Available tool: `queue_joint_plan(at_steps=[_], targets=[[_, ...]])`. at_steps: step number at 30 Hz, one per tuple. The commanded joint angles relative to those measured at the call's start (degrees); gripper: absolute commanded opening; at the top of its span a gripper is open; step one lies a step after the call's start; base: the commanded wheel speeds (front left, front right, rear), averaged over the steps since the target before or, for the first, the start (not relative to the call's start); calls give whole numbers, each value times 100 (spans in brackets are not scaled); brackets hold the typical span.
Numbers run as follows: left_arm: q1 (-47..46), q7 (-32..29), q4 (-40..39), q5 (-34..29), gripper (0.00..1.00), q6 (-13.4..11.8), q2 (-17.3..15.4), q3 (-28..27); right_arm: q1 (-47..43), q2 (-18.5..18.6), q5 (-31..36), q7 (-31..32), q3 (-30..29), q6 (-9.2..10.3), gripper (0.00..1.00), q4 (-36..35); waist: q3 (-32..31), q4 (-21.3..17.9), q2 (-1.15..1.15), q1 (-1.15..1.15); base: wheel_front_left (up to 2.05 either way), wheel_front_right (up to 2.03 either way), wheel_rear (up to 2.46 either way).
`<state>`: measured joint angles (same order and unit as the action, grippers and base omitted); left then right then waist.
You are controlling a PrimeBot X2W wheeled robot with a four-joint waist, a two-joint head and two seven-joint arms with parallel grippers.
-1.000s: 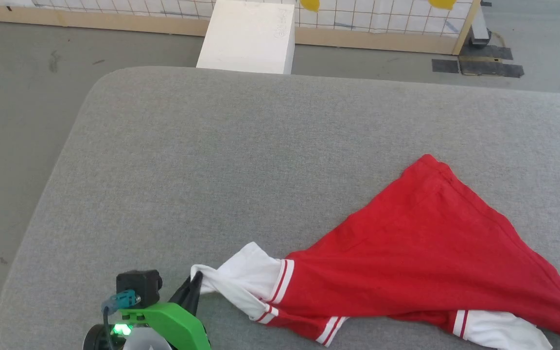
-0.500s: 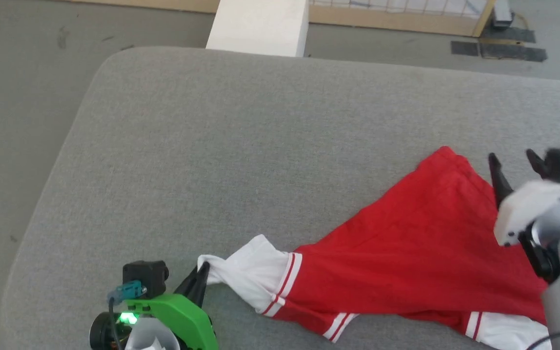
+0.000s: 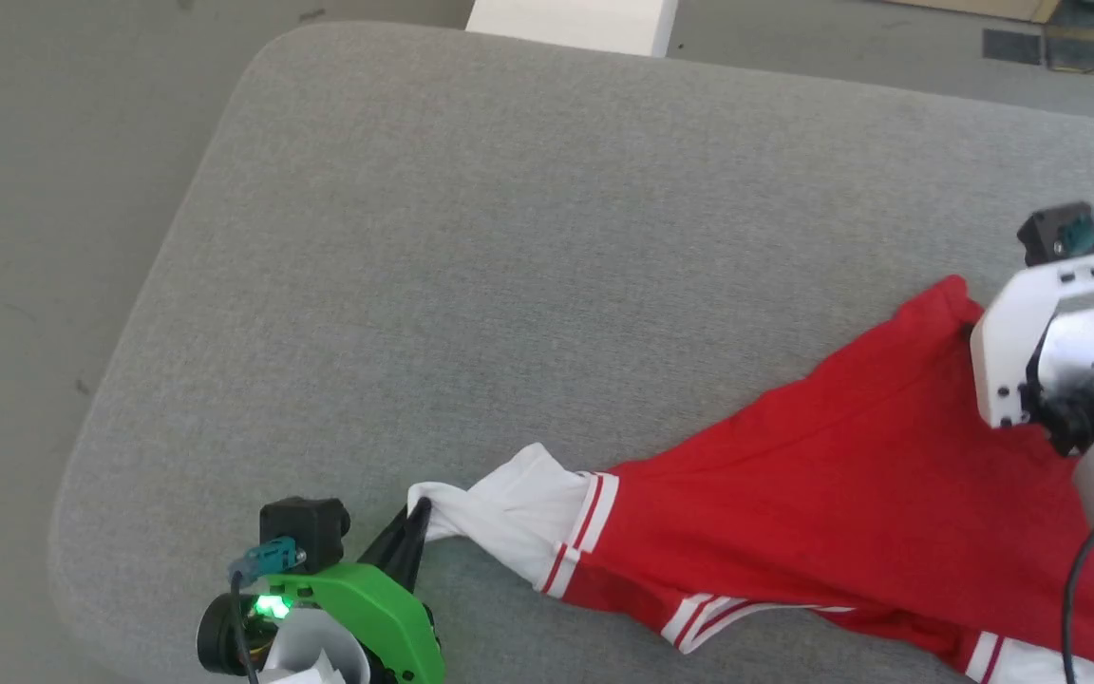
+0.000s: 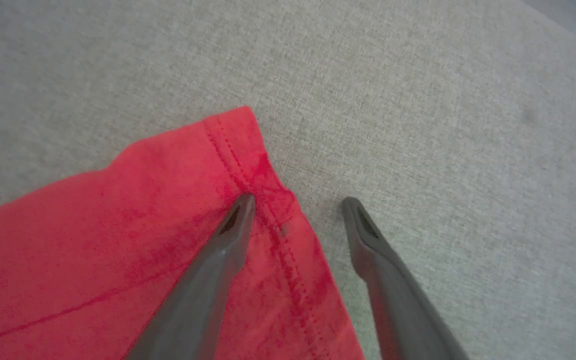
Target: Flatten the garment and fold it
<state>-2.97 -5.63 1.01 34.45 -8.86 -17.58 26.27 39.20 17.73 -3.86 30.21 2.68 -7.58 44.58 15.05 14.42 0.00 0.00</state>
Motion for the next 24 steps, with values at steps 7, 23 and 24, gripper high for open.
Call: queue_joint_plan(at_steps=[7,23,24], targets=[[-60,49,67,65,0,-1,39,9,-166,-41,124,134,-91,9,0,-60,-88,-9,0,0,0,0,0],[194,-2,-285,81,0,-137,-327,-159,-2726,-958,-318,-1619,-1368,9,0,-2984,-843,-700,0,0,0,0,0],[194,1,-335,82,0,-131,-362,-178,-2909,-1021,-350,-1579,-1454,9,0,-3253,-869,-748,0,0,0,0,0]])
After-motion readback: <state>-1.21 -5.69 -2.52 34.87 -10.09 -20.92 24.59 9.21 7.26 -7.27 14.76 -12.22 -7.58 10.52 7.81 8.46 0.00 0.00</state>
